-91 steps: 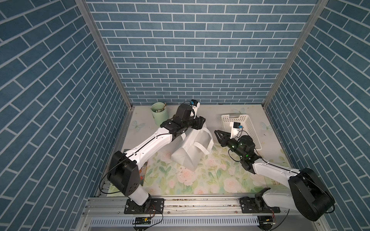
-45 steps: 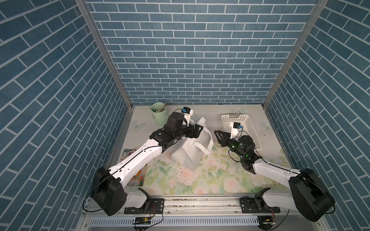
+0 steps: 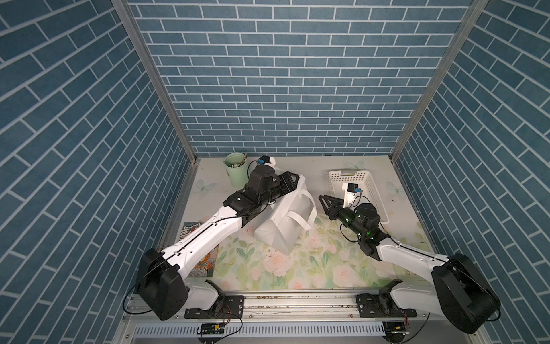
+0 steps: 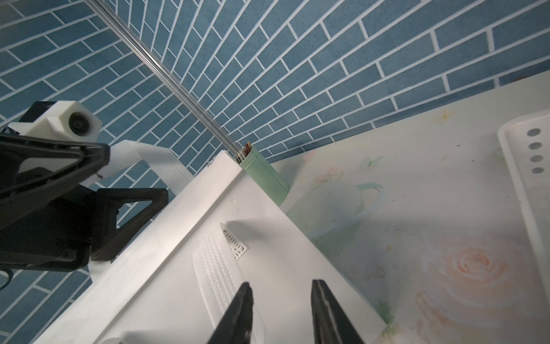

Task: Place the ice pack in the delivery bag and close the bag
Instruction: Seal the delivery bag at the center of the board, then reset both arms

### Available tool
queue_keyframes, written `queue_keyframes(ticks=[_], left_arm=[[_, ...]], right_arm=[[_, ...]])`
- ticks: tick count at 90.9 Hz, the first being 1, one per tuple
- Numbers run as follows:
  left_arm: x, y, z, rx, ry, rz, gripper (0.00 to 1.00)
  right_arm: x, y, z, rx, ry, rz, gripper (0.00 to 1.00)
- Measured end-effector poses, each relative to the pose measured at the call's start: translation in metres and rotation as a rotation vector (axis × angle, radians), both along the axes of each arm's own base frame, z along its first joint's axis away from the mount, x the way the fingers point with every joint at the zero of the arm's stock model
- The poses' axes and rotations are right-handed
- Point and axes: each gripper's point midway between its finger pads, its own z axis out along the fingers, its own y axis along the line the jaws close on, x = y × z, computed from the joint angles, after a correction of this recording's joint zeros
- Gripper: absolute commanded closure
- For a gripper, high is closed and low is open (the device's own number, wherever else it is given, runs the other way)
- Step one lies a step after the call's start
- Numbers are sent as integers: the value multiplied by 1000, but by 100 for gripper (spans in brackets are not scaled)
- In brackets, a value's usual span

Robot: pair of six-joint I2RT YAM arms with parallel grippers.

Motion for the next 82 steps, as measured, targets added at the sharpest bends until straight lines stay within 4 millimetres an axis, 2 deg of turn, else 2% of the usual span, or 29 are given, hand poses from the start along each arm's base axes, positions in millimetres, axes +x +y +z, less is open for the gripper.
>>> queue_keyframes(ticks=[19,29,34,42,55,82], left_arm=[[2,-3,24,-127,52,89,29],[0,-3,23,-157,100,119,23],[-2,-3,21,-171,125,128,16],[-6,-6,18,-194,163,126,13],[-19,-13,26,-262,201,75,13],[-55,-13,70,-412,184,-47,13]], right_arm=[[-2,-1,-1,0,0,-2,63],[-4,-2,0,0,0,-6,62],[-5,-3,1,-1,0,-8,60],[-7,-5,5,3,-7,-14,59],[-10,-9,10,11,-19,-22,57],[-20,-20,11,6,-31,-47,43]])
